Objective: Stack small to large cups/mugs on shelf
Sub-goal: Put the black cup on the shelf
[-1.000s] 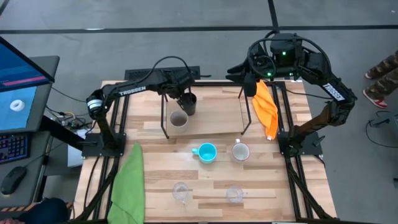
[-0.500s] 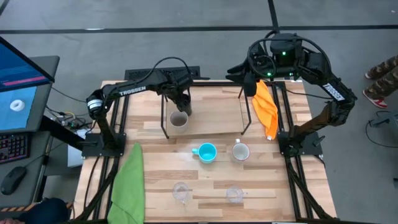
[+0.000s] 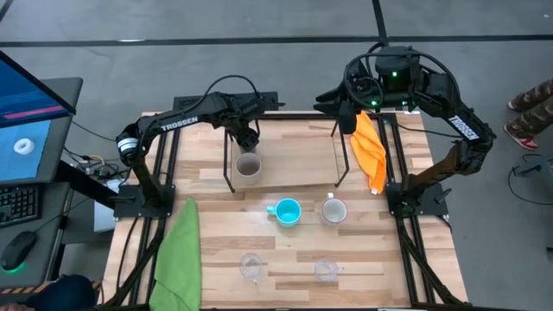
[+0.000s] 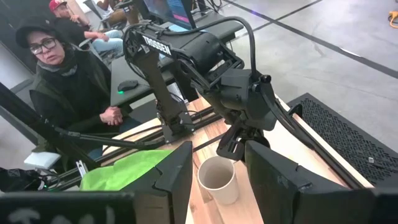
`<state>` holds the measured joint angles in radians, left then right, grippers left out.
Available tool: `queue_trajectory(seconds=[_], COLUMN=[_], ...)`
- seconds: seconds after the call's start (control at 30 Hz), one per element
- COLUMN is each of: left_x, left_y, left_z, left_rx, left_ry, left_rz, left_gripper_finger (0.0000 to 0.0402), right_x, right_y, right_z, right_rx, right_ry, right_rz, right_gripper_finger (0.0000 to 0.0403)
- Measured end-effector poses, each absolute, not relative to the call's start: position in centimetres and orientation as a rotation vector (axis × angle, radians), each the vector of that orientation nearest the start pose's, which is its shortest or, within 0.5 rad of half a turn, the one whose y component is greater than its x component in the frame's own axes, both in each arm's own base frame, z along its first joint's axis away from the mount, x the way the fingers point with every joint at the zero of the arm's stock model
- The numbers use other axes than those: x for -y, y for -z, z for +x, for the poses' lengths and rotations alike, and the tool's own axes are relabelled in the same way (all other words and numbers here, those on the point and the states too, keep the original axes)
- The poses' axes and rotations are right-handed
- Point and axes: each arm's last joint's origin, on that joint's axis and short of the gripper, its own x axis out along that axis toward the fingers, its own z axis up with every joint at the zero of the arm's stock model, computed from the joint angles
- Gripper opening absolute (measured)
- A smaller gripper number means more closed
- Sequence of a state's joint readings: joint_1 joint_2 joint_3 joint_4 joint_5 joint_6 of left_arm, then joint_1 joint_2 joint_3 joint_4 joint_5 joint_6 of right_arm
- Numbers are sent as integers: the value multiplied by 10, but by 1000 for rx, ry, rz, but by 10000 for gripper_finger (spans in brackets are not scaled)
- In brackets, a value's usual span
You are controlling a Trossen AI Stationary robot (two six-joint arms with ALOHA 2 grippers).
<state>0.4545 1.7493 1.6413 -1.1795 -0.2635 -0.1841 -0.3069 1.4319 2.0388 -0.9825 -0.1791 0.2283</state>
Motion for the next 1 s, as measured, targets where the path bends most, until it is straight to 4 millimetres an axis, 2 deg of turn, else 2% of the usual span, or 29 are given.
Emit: queue_trajectory(seconds=[1.0], left_x=[-162], left_y=[-303], left_z=[303], left_rx=[-1265], left_ry=[-710], left_rz=[-300], left_gripper_finger=[4], right_x=[67], right_y=[-519], right_z=[230], right_rx=[-350], right_ry=[165], right_rz=[316], right_gripper_finger=[169])
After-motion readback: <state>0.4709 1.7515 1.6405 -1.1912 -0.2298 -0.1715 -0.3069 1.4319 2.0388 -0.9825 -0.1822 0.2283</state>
